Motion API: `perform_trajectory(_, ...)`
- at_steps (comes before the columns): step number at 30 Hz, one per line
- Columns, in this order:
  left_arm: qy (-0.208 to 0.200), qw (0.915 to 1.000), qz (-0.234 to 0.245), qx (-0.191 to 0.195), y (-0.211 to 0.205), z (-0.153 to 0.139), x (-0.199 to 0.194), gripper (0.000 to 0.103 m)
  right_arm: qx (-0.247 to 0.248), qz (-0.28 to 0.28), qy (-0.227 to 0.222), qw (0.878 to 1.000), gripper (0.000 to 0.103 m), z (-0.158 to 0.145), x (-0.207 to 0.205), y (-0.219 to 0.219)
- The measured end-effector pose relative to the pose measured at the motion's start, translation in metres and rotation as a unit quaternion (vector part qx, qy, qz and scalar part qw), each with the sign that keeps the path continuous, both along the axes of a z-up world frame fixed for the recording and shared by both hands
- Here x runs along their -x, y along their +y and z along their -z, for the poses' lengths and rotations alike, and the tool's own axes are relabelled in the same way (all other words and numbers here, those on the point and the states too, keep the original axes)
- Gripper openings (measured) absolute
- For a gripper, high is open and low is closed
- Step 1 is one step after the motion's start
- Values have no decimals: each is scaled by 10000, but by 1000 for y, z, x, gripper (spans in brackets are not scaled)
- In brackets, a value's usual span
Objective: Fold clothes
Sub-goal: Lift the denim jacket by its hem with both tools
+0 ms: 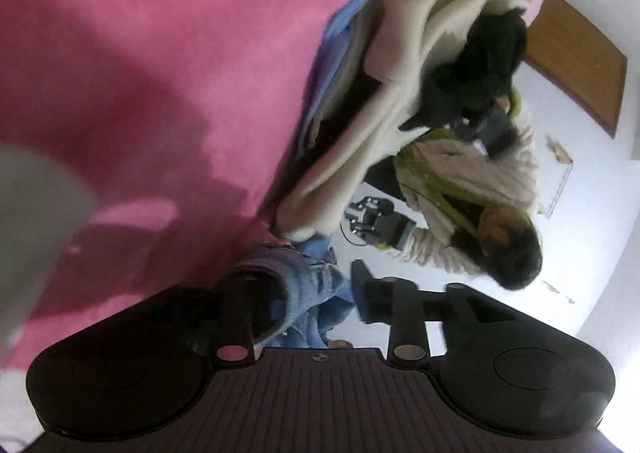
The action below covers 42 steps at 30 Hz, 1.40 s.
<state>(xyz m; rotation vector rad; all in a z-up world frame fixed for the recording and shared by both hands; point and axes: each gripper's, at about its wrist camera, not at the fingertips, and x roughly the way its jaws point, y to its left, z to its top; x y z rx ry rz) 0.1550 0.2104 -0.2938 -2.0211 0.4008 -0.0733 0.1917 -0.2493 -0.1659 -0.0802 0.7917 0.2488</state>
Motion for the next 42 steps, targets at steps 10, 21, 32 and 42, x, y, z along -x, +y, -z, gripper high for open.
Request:
perform_trajectory(10, 183, 9641, 759, -2538, -27, -58, 3, 9, -528, 839, -431, 9941, 10, -19, 13, -30)
perform_trajectory(21, -1139, 8559, 349, -5033, -98, -203, 9, 2, -400, 1575, -1877, 9687, 7, -80, 34, -34)
perform_trajectory(32, -3019, 7739, -14, -5568, -163, -356, 43, 2, -491, 1734, -3461, 9207, 7, -223, 47, -78)
perform_trajectory(42, -4102, 6899, -151, -5963, -211, -480, 101, 2, -41, 1764, -4681, 8659, 0, -377, 73, -123)
